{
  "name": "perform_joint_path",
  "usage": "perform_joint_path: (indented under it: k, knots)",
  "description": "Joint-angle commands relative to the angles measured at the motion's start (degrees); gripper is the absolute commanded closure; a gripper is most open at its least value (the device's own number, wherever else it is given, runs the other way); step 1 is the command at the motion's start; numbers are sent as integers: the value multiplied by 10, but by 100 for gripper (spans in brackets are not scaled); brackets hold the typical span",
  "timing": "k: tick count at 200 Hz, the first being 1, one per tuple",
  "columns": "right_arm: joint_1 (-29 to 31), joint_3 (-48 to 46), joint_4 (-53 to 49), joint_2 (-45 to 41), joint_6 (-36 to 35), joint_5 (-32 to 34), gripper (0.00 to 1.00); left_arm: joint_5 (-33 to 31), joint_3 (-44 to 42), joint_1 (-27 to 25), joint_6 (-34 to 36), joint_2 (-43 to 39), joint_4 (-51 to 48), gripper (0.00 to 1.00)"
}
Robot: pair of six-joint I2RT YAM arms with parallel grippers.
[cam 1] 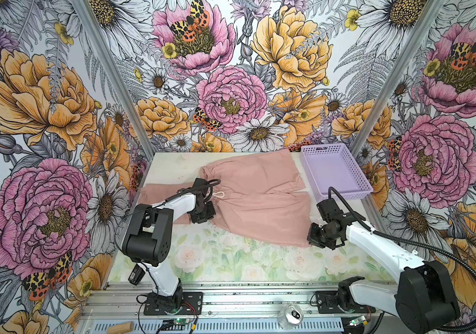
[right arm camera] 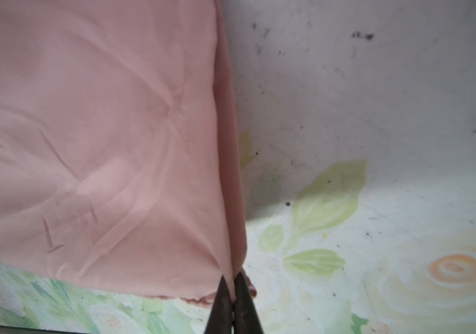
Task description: Fold and stack the mixed laundry pile
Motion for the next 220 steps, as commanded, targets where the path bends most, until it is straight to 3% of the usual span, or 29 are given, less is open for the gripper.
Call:
perform_joint_path:
  k: [1, 10, 51, 94, 150, 220]
  knots:
    - [-6, 18, -5, -3, -13, 9, 100, -27, -12, -3, -4, 1, 19, 94]
    - [-6, 18, -6, -5, -14, 8, 100, -30, -19, -1, -6, -8, 19, 100]
    - [-13, 29, -31, -22, -27, 10, 100, -29, -49, 3, -11, -69, -17, 100]
    - [-22, 45, -113, -87, -39, 14, 100, -26, -91, 0, -29, -185, -94, 100]
    - [-23, 102, -278, -193, -42, 23, 100, -20, -134, -67, -122, -357, -210, 100]
    - [-23, 289, -469, -199, -65, 76, 100, -36, -65, -164, -217, -465, -379, 100]
